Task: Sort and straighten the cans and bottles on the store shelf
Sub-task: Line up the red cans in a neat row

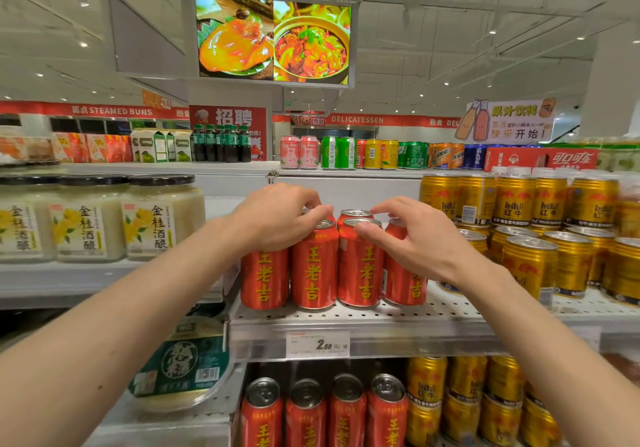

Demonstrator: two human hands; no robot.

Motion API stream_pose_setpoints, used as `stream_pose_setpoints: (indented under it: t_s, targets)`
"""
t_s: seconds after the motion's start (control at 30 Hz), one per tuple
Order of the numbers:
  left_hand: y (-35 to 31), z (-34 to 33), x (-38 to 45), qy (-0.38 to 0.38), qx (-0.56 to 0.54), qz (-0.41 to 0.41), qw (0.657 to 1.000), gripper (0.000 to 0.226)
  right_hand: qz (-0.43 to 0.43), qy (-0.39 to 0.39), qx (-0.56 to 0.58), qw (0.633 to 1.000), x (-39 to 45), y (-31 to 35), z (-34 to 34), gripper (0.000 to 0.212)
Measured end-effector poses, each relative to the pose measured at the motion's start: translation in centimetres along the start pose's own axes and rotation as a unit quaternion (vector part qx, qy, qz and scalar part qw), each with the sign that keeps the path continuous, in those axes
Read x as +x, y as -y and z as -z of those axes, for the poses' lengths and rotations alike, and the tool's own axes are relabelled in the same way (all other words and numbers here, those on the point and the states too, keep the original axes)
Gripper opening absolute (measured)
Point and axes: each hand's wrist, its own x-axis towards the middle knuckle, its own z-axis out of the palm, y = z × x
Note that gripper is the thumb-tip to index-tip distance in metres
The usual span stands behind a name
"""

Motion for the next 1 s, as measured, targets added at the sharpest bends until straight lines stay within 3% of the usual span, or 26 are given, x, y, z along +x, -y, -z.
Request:
stream_pose_setpoints:
  t_s: [0.17,0.23,0.47,0.67,0.8,1.0]
  targets:
    - [0.1,0.4,-2.6,-0.054,-0.001,-0.036,0.998,0.045,-0.015,-0.008,-0.025,1.0,-2.0,1.6,0.6,0.085]
    - [0.3,0.7,-4.1,-0.074,-0.021,-0.042,0.996,0.048,-0.012,-0.027,-0.029,0.999,-3.1,2.3,0.8,0.076]
    - [-1.1,0.7,-12.1,-0.187,-0.191,-0.08,0.96,0.035,-0.011,-0.123,0.06,0.991,-9.1,5.1,-0.4,0.053]
    - [-1.2,-4.0,-18.9,-0.117,-0.388,0.02,0.914,0.026,-0.134,-0.084,0.188,0.969,-16.3,5.9,-4.7,0.031]
    - [-2.0,-8.2,-22.9,-0.066,-0.489,0.112,0.863,0.022,-0.217,-0.042,0.231,0.947,-21.1,5.0,-7.8,0.022]
    - [-4.3,-12.4,-25.9,-0.014,-0.526,0.219,0.822,0.022,-0.303,0.001,0.256,0.918,-26.0,1.9,-9.3,0.02]
